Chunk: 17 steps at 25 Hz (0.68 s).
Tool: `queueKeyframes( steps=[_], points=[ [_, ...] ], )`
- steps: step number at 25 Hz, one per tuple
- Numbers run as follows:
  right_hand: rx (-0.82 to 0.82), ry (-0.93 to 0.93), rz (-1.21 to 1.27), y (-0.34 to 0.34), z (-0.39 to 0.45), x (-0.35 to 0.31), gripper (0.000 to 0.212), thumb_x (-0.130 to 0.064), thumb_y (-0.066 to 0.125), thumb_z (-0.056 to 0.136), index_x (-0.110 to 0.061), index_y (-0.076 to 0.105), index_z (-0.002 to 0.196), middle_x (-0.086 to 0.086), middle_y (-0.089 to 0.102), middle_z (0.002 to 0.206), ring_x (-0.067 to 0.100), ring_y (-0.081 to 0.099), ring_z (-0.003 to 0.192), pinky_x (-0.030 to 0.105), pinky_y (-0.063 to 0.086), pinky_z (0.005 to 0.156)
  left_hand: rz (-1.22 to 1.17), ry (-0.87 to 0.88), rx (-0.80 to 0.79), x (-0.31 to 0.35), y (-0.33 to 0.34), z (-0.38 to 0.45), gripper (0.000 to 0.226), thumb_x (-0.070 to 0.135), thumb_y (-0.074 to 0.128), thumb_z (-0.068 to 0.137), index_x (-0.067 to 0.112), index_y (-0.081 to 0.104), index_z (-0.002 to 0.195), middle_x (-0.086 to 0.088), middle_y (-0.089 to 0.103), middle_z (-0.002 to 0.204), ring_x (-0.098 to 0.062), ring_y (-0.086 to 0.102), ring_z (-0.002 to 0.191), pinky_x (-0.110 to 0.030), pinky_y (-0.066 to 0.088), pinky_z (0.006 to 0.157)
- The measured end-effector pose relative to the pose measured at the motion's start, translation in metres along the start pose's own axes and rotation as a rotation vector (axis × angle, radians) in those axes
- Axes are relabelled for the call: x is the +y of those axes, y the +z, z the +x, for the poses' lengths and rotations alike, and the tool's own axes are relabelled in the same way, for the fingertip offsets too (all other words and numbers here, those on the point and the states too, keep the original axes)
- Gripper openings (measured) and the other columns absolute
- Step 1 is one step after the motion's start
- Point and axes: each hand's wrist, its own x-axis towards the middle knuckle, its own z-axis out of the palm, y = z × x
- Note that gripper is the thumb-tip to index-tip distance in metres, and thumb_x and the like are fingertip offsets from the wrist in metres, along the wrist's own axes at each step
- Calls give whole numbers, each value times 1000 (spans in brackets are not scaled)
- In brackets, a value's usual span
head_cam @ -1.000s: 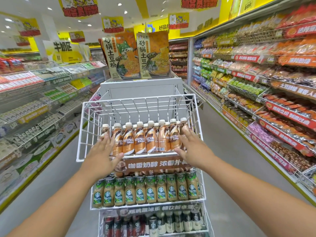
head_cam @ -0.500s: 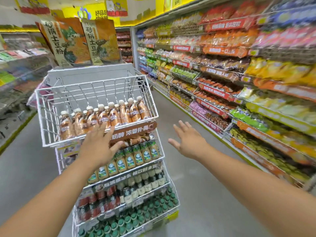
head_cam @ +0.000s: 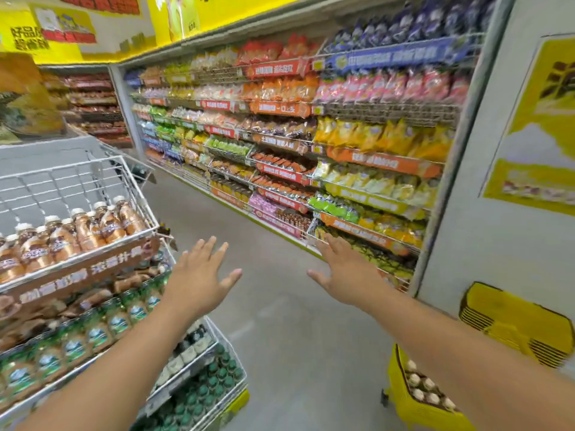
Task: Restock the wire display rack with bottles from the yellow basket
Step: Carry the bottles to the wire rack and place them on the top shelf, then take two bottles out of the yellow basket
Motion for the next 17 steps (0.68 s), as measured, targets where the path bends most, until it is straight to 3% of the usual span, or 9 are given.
queueKeyframes(
  steps=[5, 10, 13, 17],
  points=[
    [20, 130, -1, -1, -82, 133, 80, -70, 37, 98, -27, 15, 163, 3, 13, 172, 26, 11, 158, 45, 23, 126, -30, 125, -25, 163, 12, 10, 75, 68, 39, 96, 26, 31, 158, -4, 24, 167, -25, 20, 154, -43, 22, 122],
    [40, 234, 47, -7, -175, 266, 78, -67, 43, 98, -27, 22, 163, 1, 13, 172, 25, 9, 158, 41, 16, 127, -76, 311, -43, 331, 34, -1, 89, 74, 24, 84, 17, 52, 146, -14, 49, 151, -34, 45, 139, -51, 42, 109],
    [18, 280, -3, -14, -223, 335, 79, -67, 38, 99, -25, 19, 163, 4, 13, 172, 26, 9, 158, 43, 17, 128, -101, 386, -83, 420, 41, -2, 96, 78, 15, 81, 21, 42, 153, -11, 38, 160, -30, 34, 148, -48, 35, 118],
    [7, 331, -60, -20, -267, 395, 81, -68, 29, 100, -22, 14, 164, 3, 10, 173, 26, 5, 159, 42, 7, 127, -106, 483, -110, 505, 48, -3, 100, 81, 6, 79, 26, 28, 159, -5, 21, 168, -25, 19, 154, -42, 23, 124]
  ],
)
